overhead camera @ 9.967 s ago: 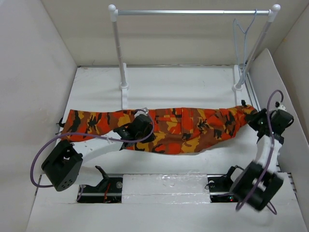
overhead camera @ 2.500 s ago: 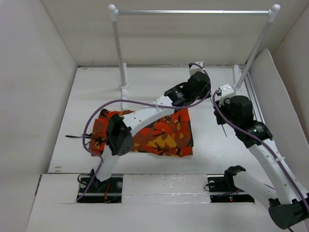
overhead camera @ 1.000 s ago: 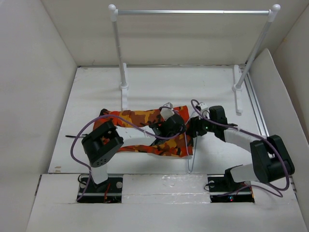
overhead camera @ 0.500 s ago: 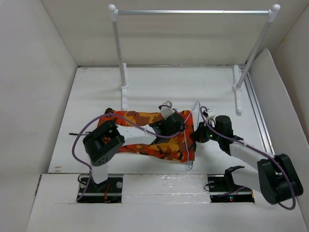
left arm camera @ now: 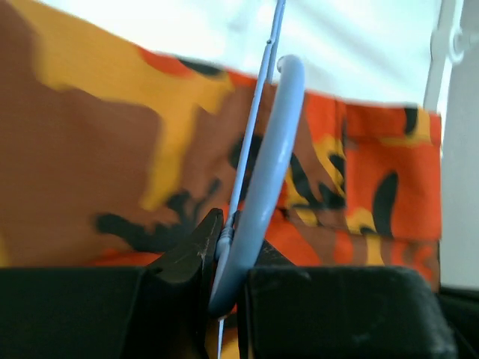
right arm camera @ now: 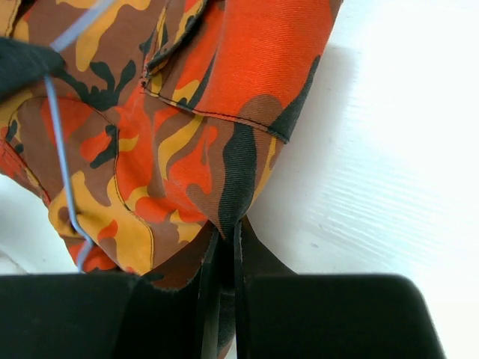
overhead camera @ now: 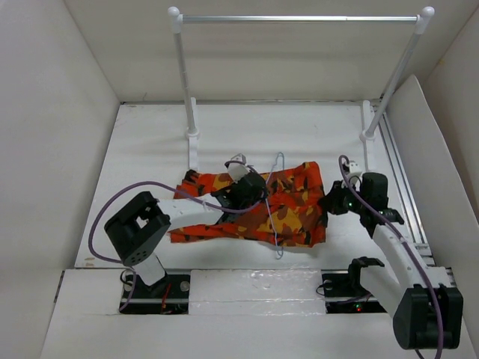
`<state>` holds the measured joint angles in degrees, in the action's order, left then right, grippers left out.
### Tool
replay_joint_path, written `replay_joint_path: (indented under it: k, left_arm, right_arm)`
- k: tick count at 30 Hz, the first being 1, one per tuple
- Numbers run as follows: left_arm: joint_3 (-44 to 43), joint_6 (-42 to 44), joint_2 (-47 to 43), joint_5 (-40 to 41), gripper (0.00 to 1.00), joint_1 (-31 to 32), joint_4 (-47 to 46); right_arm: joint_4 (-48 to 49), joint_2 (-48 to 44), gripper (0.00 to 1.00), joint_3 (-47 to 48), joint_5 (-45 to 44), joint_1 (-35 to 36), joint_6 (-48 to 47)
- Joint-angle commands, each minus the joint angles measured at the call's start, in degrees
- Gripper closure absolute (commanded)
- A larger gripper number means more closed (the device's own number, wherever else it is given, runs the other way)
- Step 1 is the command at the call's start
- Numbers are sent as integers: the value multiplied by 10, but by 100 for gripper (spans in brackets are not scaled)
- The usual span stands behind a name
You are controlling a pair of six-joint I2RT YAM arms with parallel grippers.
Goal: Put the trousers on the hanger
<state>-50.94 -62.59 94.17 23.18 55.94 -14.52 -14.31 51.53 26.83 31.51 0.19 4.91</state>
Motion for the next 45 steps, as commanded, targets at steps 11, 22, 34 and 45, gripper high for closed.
replay_joint_path:
  k: [11, 22, 34, 45]
  left_arm:
    - [58, 76, -88, 52, 100, -35, 83]
    - [-15, 300, -8, -50, 100, 0, 78]
    - [-59, 273, -29, 33, 100, 5, 178]
    - [-111, 264, -21, 64, 100, 5, 201]
  right_arm:
    - [-31, 15, 100, 30, -1, -110, -109]
    - [67, 139, 100, 65, 78, -148, -92]
    - [38, 139, 100, 87, 26, -153, -110]
    - [16, 147, 100, 89, -6, -153, -116]
